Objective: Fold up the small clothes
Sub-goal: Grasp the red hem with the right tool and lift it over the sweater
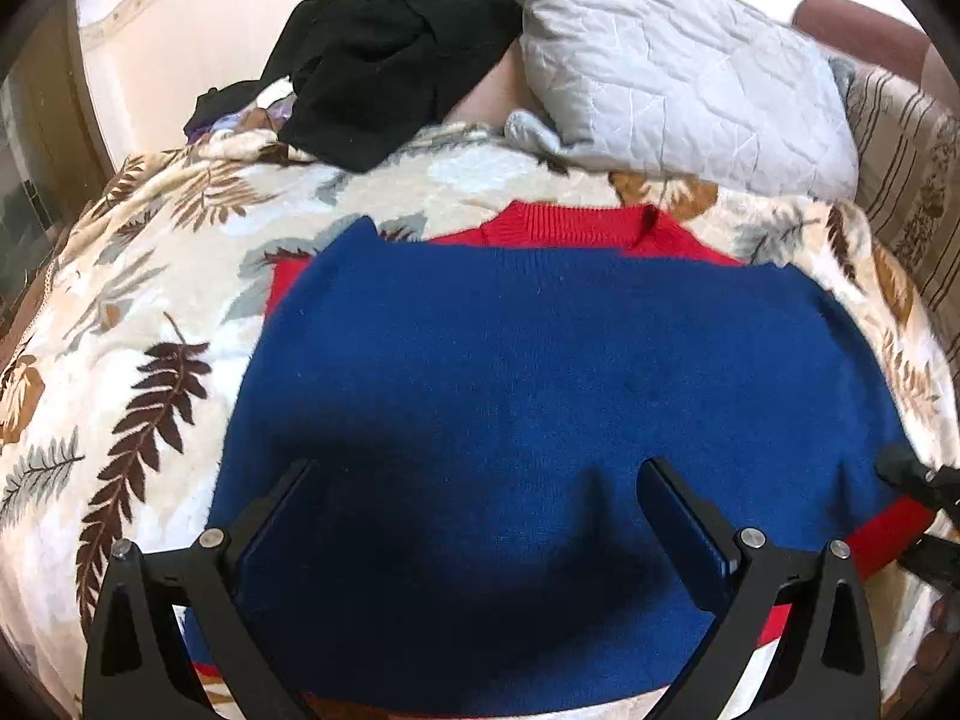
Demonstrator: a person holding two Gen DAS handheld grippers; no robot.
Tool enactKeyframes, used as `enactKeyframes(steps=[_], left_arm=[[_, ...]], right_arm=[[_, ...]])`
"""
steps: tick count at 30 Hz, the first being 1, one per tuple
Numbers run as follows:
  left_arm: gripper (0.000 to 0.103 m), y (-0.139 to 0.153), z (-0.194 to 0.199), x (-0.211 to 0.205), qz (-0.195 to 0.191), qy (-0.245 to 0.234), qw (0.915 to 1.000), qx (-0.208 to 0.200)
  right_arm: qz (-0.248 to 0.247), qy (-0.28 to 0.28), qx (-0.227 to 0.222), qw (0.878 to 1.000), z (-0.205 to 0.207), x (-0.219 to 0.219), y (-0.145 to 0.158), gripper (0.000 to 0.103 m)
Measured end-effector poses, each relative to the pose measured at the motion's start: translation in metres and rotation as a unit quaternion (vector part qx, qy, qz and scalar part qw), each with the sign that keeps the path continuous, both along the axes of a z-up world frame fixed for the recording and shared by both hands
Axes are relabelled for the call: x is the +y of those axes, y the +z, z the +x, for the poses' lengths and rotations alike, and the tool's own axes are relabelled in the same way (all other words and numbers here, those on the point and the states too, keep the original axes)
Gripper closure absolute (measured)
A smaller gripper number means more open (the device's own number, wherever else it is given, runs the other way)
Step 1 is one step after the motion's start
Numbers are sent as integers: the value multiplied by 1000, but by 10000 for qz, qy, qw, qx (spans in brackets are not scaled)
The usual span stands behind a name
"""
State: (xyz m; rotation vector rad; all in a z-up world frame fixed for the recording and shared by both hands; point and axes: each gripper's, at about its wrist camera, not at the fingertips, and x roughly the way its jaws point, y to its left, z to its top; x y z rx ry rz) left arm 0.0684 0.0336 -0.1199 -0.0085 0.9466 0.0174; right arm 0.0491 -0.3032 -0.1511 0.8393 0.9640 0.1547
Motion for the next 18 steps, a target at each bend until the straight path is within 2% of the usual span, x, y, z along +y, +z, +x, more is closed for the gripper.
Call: enactKeyframes(steps=[1,2,4,5,8,9,11,12,13,14,15,16,17,18], left_arm=[[0,-12,5,-1,75,-6,9997,228],[0,-22,7,-2,152,-48,9995,280],[0,-20,3,-5,291,-124,9995,7],[0,-19,4,-5,277,-104,9996,37],[0,-8,4,1,3,-11,9998,203],[0,-3,0,1,-49,-24,9999,109],[0,3,-8,0,135,-78,9997,-179],[0,-3,-9,-2,239,-85,9995,-161],[0,-17,-5,-3,292,-130,9994,105],[0,-26,-3,-2,228,-141,9996,68],[0,-24,-4,-3,258,-163,9995,-64],[0,-21,-4,-4,294,-167,9994,-14],[0,-20,-3,-3,251,-153,9996,29],[0,-19,-1,0,171,-165,9997,88]], right_arm=[[-58,2,-4,10000,1,1,0,35],[-127,18,-15,9999,2,2,0,35],[-255,60,16,9997,4,4,1,36],[-346,90,28,9994,6,5,2,38],[-752,186,112,9969,10,10,5,55],[-720,171,145,9972,10,9,3,56],[-601,121,121,9980,9,6,3,56],[-521,81,106,9986,9,4,2,49],[-425,68,85,9990,10,4,1,45],[-433,64,80,9990,11,5,1,43],[-542,93,67,9985,13,7,2,43],[-647,167,40,9978,16,10,3,43],[-803,201,95,9965,20,13,4,57],[-960,239,179,9949,24,15,6,86]])
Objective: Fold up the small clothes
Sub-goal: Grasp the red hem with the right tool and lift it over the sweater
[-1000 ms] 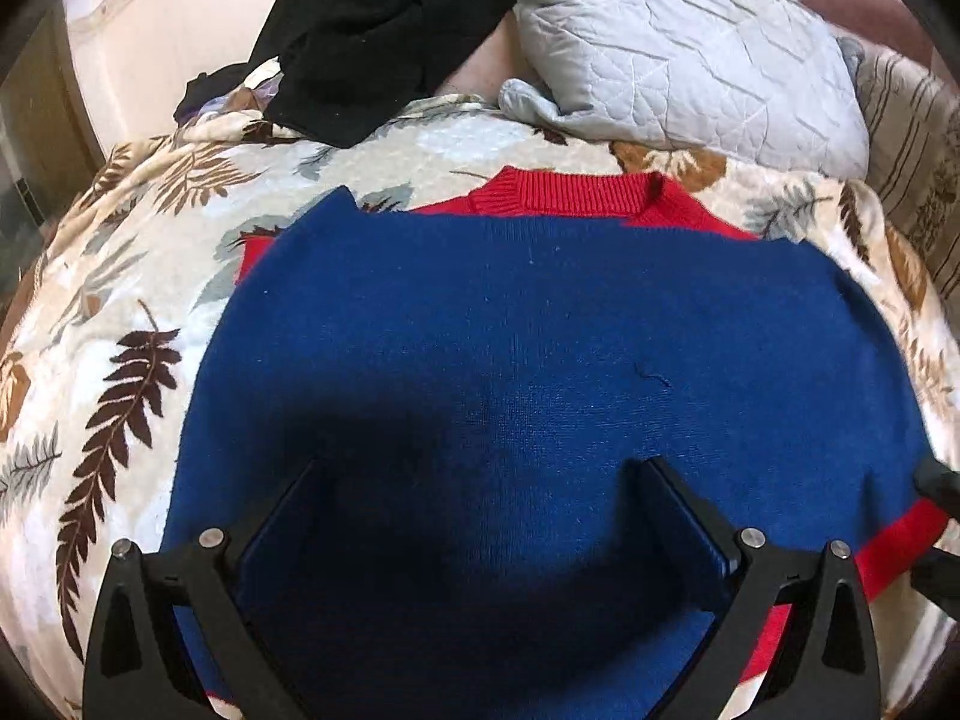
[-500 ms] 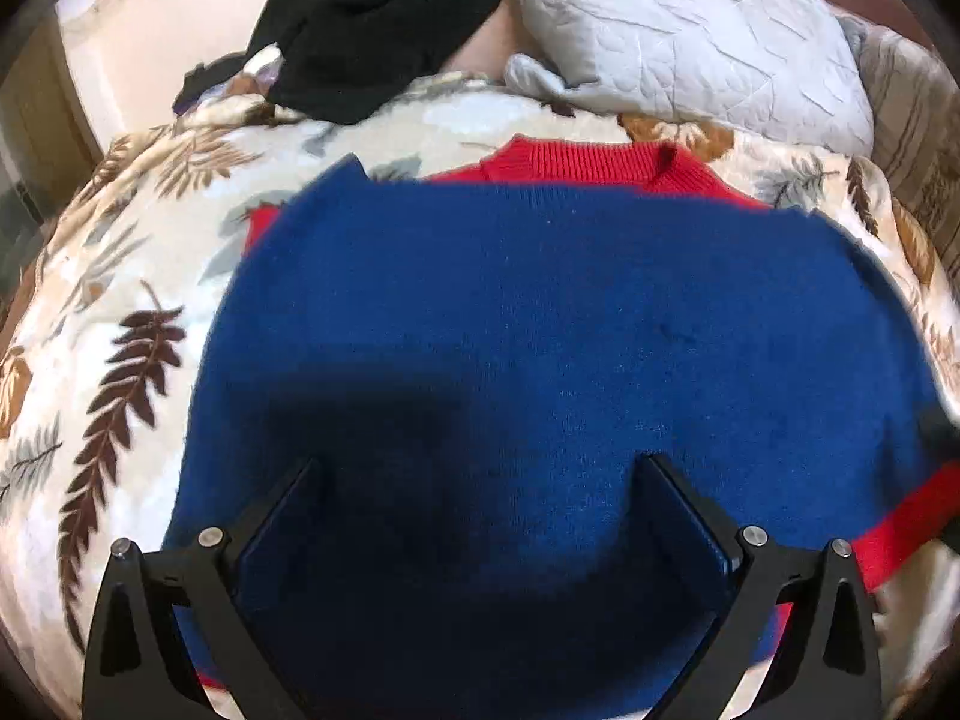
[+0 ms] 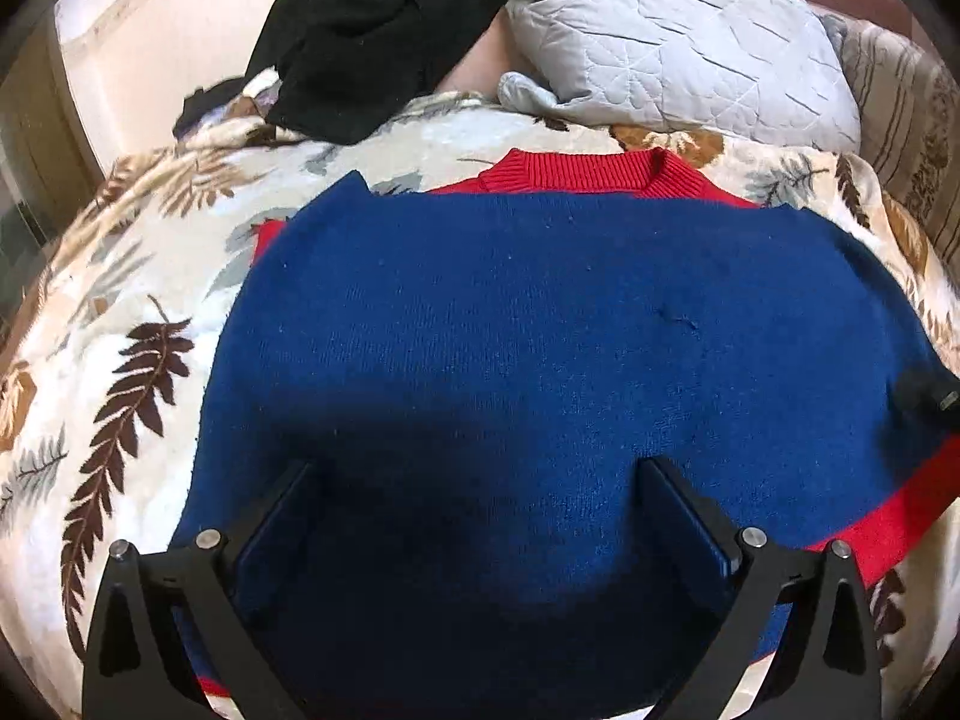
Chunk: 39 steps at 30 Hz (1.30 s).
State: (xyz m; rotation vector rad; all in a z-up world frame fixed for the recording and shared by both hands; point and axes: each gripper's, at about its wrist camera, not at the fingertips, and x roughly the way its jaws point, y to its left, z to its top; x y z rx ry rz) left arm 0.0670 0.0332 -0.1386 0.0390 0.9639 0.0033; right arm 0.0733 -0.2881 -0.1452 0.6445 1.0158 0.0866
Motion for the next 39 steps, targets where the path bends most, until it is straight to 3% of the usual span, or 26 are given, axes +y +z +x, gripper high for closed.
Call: enactKeyframes(steps=[2,4,7,9,12,14,16,17,20,22,25,27,28,30,33,39], left_arm=[[0,9,-3,10,-242,-58,9997,20],[0,21,-15,29,-573,108,9982,-168],[0,44,-39,75,-932,555,9925,-566],[0,55,-58,115,-1134,979,9857,-767],[0,55,-80,167,-1191,1611,9753,-926],[0,43,-89,195,-1323,1922,9691,-795],[0,33,-90,208,-1498,2081,9643,-668],[0,29,-90,210,-1570,2079,9635,-623],[0,28,-85,207,-1706,1918,9640,-694],[0,28,-84,202,-1846,1776,9640,-716],[0,30,-89,199,-1845,1631,9658,-811],[0,31,-90,202,-1921,1607,9647,-813],[0,31,-92,205,-1981,1634,9629,-830],[0,31,-92,210,-2021,1678,9609,-874],[0,33,-95,213,-2140,1653,9582,-938],[0,58,-101,178,-2414,836,9611,-1048]], right_arm=[[-320,107,-130,9993,4,10,22,87],[-850,334,-601,9940,4,35,61,87],[-1536,933,-1477,9726,0,100,122,87],[-1879,1463,-1911,9522,-8,153,141,87],[-2307,2534,-2196,9134,-23,240,123,87],[-2679,3238,-1800,8894,-23,286,76,87],[-2550,3636,-1021,8901,-14,308,19,86],[-2702,3551,-1287,8856,-20,311,23,86],[-2477,3423,-1290,8971,-15,307,49,86],[-2556,3391,-1452,8936,-14,309,62,87],[-2454,3405,-1471,8957,-19,315,56,82],[-2407,3535,-1058,8977,-13,323,30,64],[-2389,3527,-1149,8974,-18,324,29,62],[-2094,3695,-1449,8937,-30,327,36,28],[-1867,3804,-1489,8934,-43,324,42,25],[-1238,3084,-1746,9269,-81,254,63,25]])
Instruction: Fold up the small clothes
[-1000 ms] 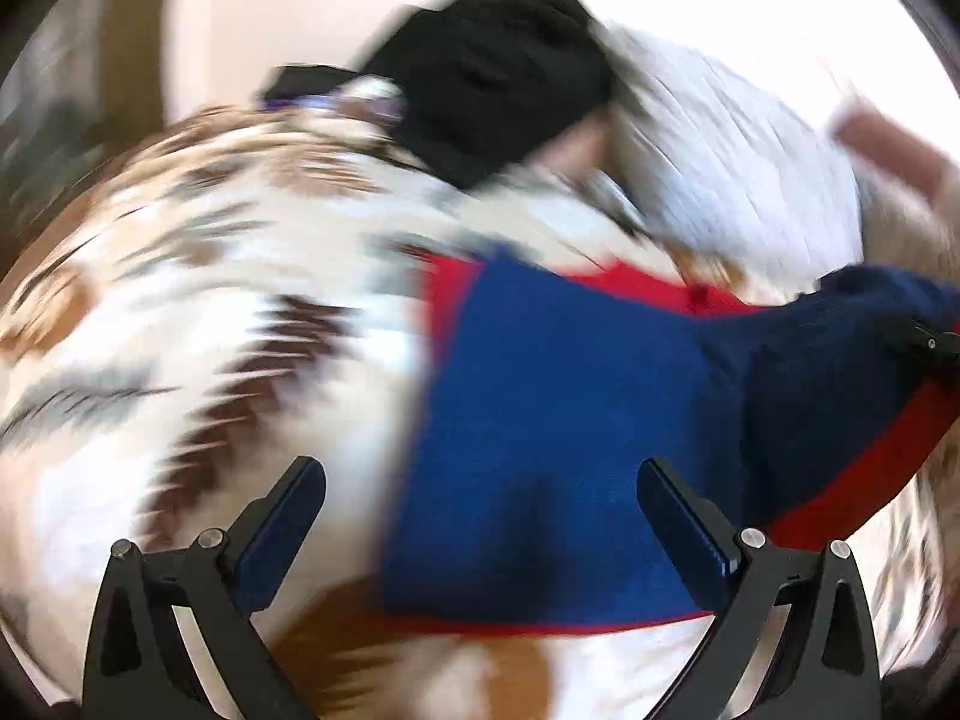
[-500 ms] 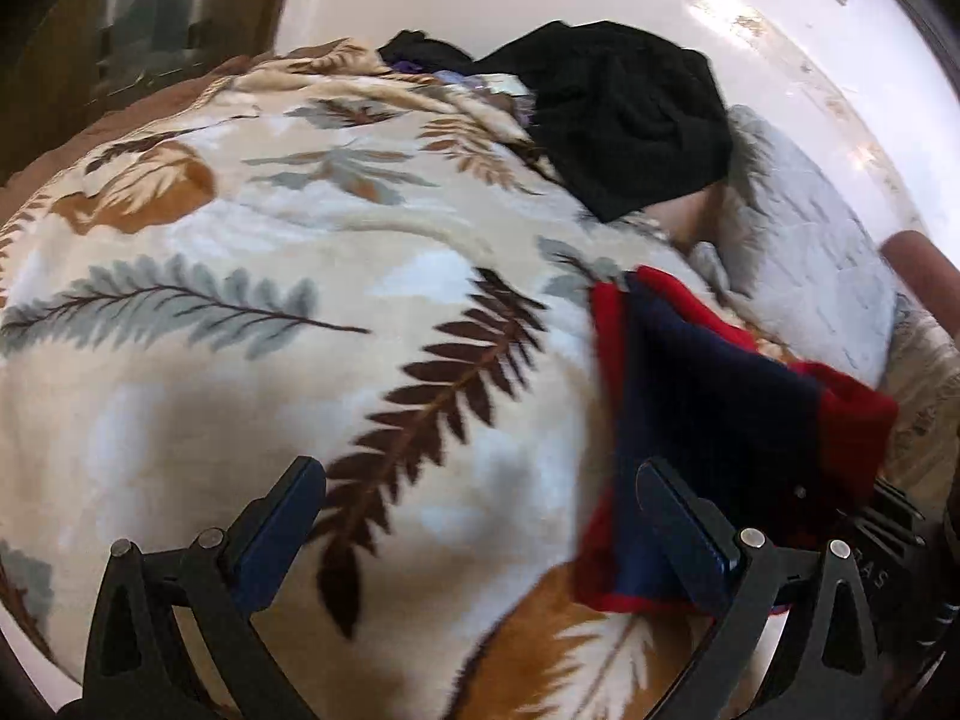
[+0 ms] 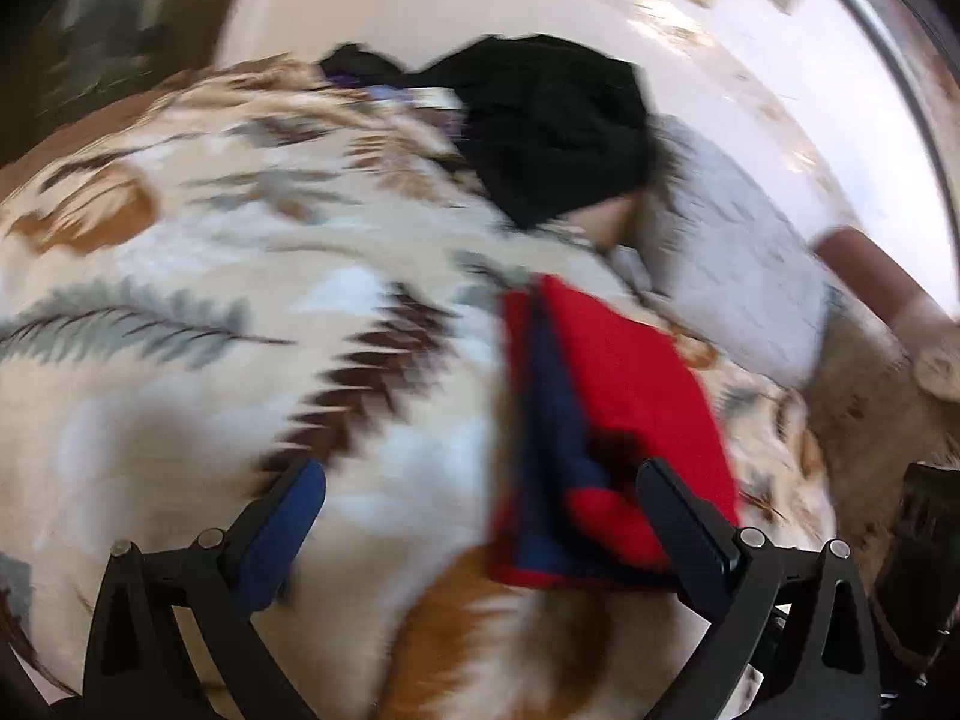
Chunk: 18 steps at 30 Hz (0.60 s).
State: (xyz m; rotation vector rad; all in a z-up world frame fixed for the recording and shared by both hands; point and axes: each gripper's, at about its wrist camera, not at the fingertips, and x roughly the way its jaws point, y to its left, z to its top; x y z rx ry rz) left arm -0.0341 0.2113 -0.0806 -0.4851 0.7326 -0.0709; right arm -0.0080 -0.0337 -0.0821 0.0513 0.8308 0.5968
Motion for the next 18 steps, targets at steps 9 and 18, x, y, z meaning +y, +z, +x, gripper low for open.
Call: enactKeyframes(steps=[9,18], left_arm=[[86,-28,67,-62,-37,-581,9878,1442],[73,-24,57,-64,924,-265,9870,1287]], right_arm=[[614,-719,125,9954,-14,-83,-1,25],[1559,-1179,767,9777,1,-147,-21,25]])
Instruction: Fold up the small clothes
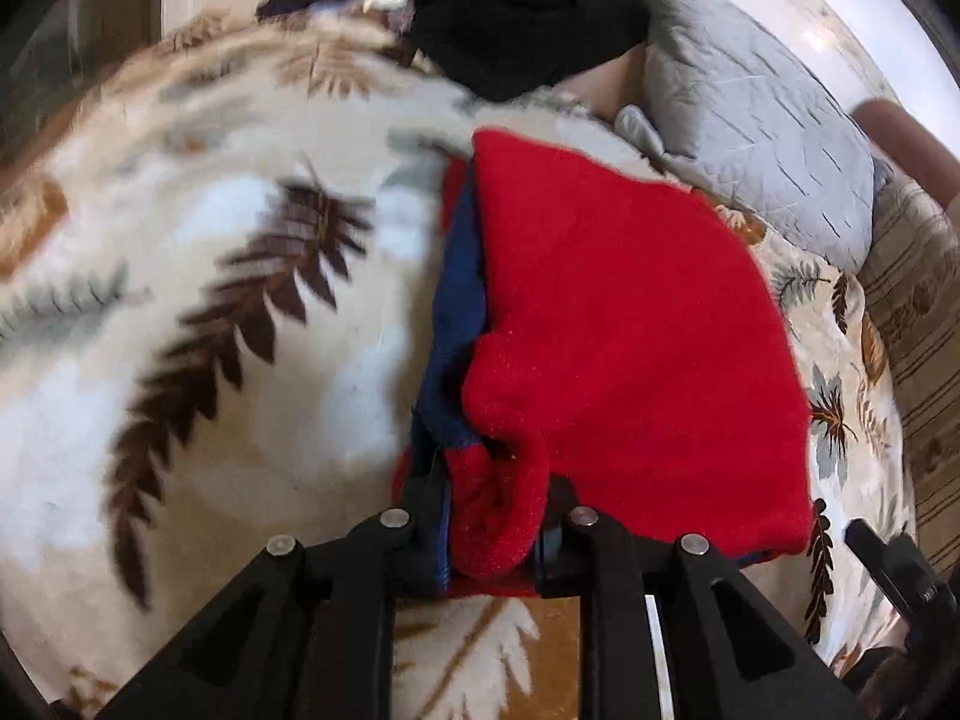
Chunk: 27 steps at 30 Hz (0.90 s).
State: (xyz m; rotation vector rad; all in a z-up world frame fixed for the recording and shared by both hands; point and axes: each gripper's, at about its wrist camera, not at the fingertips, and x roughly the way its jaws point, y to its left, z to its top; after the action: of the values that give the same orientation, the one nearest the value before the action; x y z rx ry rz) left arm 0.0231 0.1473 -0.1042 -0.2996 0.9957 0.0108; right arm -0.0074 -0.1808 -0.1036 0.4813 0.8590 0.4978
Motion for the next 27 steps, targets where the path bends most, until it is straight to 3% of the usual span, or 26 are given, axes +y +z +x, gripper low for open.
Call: enactKeyframes(steps=[1,3,5,7,10,12,13,14,15,16,19,20,22,24,27], left_arm=[[69,12,-4,-2,60,110,9999,-78],[42,33,-12,-7,396,239,9978,-468],[30,54,-19,-16,710,235,9928,-939],[26,63,-14,-26,778,-5,9901,-1165],[26,50,7,-38,838,-242,9915,-966],[27,27,27,-40,1077,-234,9926,-513],[29,8,38,-35,1196,-131,9927,-98],[29,-2,44,-29,920,-94,9957,-12],[29,-4,41,-23,695,-32,9976,-43],[29,-5,41,-18,551,15,9985,-43],[29,-4,40,-12,527,-76,9985,-86],[29,-5,41,-11,532,-120,9984,-124],[29,-6,41,-9,417,-105,9990,-85],[30,4,38,-9,352,-114,9993,-91],[30,32,19,-7,321,-280,9966,-711]], right_arm=[[132,1,29,9999,1,-4,-1,24],[270,-48,98,9996,6,-11,-2,18],[464,-38,192,9987,15,-16,-3,18],[720,87,479,9962,32,-16,-7,17],[1164,271,831,9894,66,-12,-17,17],[1405,302,1163,9828,90,-5,-30,18],[1608,403,1407,9761,103,2,-40,18],[1650,499,1680,9706,113,13,-51,20],[1395,590,1828,9714,119,24,-57,44],[680,694,1769,9794,120,40,-54,58],[-326,722,1034,9915,101,63,-18,62],[-456,665,925,9924,97,66,-15,62],[-681,613,1113,9896,99,69,-30,56],[-149,646,1355,9886,101,57,-37,39],[233,569,1101,9920,105,38,-22,30]])
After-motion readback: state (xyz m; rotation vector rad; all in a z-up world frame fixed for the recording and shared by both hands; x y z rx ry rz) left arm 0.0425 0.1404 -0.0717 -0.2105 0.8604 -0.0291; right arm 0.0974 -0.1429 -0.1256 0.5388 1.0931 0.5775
